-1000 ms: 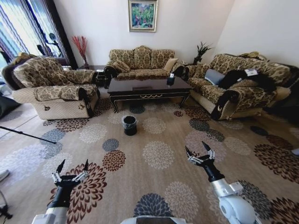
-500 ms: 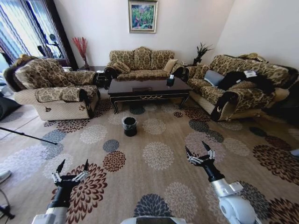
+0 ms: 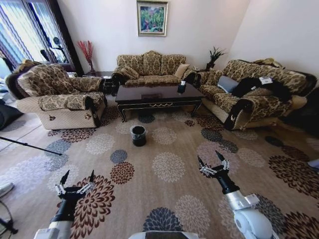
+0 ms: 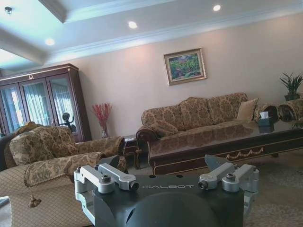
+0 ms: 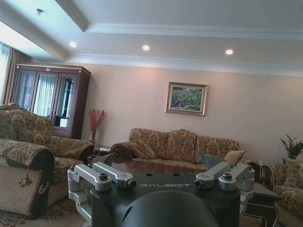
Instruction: Move to the front of the table and pick up the trash from the floor, then place it into the trash bin.
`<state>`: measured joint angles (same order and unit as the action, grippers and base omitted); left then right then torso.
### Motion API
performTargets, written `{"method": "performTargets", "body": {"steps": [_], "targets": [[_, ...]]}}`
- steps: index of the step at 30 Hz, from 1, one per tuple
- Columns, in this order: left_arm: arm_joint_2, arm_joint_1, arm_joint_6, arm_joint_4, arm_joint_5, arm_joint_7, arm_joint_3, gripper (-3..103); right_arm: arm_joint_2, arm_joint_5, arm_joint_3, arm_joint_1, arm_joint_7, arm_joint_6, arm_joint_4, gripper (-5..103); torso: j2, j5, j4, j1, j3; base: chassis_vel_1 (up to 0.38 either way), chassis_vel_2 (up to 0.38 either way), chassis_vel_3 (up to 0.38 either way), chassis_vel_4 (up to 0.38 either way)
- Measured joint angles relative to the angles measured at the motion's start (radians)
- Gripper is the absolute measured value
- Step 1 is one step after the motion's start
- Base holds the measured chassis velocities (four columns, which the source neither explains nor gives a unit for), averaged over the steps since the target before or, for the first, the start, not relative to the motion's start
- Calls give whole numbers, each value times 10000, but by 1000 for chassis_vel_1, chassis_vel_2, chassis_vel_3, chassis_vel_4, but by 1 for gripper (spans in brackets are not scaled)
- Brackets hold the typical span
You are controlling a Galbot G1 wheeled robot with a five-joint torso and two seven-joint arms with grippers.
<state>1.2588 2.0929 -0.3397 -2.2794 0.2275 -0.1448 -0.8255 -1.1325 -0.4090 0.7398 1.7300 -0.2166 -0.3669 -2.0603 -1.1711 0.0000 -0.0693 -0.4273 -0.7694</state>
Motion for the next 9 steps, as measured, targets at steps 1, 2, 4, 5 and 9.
{"method": "performTargets", "body": {"steps": [1, 2, 4, 5, 9], "targets": [[0, 0, 0, 0, 0, 0, 0, 100, 0, 0, 0, 0, 0, 0, 0, 100, 0, 0, 0, 0, 0, 0, 0, 0, 0], [0, 0, 0, 0, 0, 0, 0, 100, 0, 0, 0, 0, 0, 0, 0, 100, -17, 0, 0, -7, -11, 0, 0, 0, 0], [0, 0, 0, -1, 0, 0, 0, 100, 0, 0, 0, 0, 0, 0, 0, 100, -26, 0, 0, -13, -18, 0, 0, 0, 0], [0, 0, 0, 0, 0, 0, 0, 100, 0, 0, 0, 0, 0, 0, 0, 100, -26, 0, 0, -13, -18, 0, 0, 0, 0], [0, 0, 0, 0, 0, 0, 0, 100, 0, 0, 0, 0, 0, 0, 0, 100, -18, 0, 0, -10, -14, 0, 0, 0, 0]]}}
